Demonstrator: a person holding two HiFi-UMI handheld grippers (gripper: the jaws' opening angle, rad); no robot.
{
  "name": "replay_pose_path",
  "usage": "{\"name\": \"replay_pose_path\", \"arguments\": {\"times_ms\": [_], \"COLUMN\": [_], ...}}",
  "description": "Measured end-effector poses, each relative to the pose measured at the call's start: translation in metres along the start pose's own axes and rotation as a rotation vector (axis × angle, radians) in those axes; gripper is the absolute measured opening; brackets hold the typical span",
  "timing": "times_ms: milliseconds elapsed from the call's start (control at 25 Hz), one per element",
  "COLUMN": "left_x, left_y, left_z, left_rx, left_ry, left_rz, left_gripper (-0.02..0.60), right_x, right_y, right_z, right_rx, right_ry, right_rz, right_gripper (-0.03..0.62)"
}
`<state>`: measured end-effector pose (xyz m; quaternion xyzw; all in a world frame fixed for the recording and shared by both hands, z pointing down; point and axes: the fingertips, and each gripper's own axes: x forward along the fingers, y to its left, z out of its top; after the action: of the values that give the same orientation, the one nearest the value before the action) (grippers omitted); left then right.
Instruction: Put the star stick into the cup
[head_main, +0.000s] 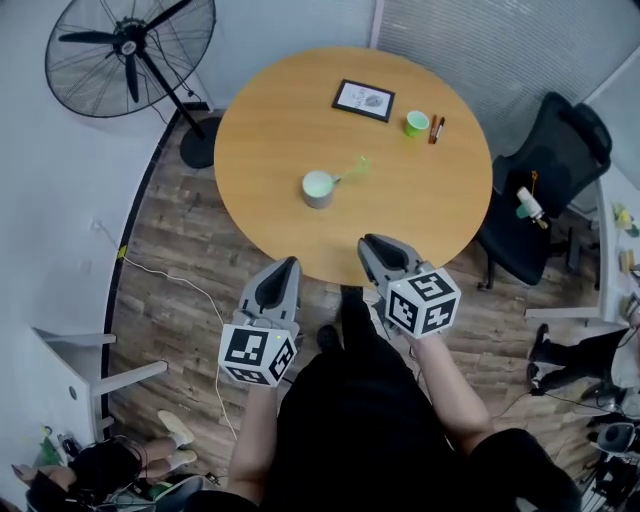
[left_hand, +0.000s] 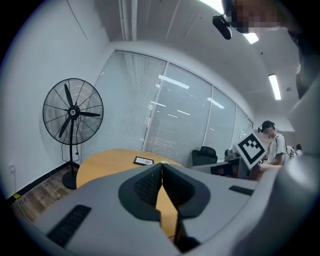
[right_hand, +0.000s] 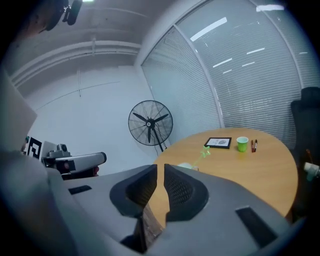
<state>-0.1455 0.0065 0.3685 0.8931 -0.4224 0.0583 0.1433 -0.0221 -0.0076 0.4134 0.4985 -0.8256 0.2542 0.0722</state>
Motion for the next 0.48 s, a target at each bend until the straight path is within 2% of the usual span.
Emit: {"name": "replay_pose_path", "arguments": {"times_ms": [480], "left_x": [-0.019], "left_y": [-0.028], "left_z": [0.003], "left_rx": [0.009], "left_ry": [-0.031], "left_rz": [-0.069], "left_gripper": [0.0], "right_x": [-0.061], "right_y": [0.031], "right_z": [0.013], "right_rx": [-0.089], "right_ry": [-0.113], "right_rz": [-0.039], "right_gripper": [0.041]}}
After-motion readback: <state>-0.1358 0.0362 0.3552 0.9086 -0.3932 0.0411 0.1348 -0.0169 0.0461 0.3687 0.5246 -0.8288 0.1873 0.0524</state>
